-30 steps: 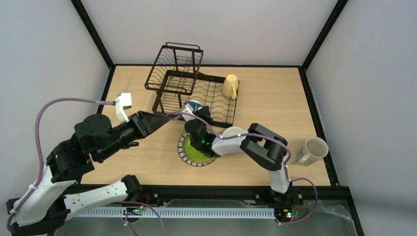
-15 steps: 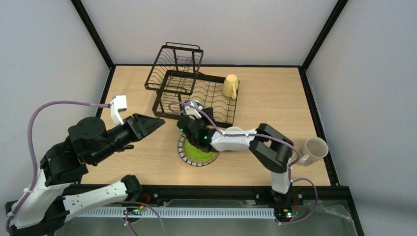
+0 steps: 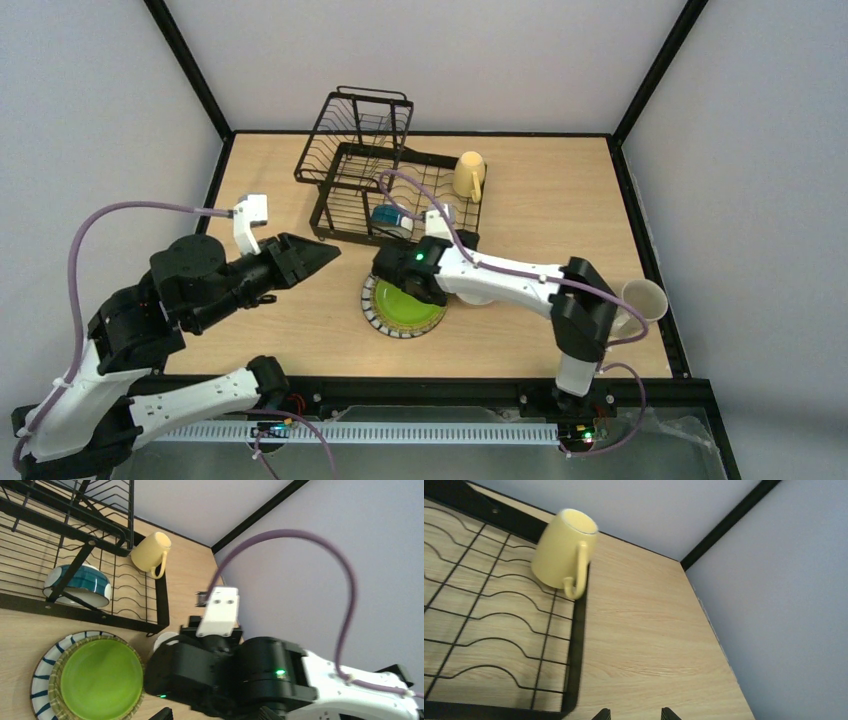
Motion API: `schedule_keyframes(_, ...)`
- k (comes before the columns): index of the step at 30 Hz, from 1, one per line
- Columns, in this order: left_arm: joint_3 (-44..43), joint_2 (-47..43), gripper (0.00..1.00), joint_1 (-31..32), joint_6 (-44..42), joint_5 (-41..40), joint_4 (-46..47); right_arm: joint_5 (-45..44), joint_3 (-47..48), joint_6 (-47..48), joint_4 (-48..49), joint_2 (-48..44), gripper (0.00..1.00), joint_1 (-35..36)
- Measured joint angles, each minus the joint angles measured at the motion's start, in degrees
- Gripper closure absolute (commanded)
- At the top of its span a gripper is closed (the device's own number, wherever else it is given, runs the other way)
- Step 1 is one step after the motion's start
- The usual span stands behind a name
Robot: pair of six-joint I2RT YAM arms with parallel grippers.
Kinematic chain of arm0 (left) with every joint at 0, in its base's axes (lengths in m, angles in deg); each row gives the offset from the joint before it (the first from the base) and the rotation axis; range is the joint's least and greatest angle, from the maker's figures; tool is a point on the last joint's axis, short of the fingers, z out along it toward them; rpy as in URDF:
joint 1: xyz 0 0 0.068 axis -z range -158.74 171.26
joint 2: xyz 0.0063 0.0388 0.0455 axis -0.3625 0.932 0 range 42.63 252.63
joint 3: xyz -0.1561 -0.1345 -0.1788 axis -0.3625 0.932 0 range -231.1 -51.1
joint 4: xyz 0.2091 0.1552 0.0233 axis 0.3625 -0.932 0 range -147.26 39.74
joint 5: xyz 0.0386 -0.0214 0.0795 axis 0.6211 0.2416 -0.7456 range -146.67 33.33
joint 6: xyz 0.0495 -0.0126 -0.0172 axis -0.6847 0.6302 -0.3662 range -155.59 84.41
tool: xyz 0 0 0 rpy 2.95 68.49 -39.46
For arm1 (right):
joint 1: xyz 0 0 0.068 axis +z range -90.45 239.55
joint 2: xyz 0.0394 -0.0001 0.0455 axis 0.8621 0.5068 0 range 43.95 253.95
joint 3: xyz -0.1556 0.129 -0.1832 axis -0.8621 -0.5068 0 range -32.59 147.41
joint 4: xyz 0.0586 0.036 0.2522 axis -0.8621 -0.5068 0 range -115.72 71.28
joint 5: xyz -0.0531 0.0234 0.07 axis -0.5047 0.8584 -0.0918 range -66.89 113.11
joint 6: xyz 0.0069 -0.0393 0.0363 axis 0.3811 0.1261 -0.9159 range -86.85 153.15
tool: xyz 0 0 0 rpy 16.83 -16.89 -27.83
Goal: Load the mixed dishes into the dish rack
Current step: Grab the bowl at the center of the board.
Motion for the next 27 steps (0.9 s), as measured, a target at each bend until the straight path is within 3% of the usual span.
schedule_keyframes(9, 2.6, 2.0, 0.01, 0.0, -2.5, 1.5, 0.9, 5.1, -1.7, -5.4, -4.1, -13.1, 0.46, -5.3)
schedule_keyframes(19, 6.2, 2.1, 0.01, 0.0, -3.5, 1.9, 2.1, 21.6, -3.4, -0.4, 13.2, -23.6, 0.45, -13.1)
schedule_keyframes(27, 9.9, 2.1, 0.01, 0.0, -3.8, 1.7, 2.8, 34.4, -0.2, 4.0, 22.6, -21.6, 0.44, -23.3)
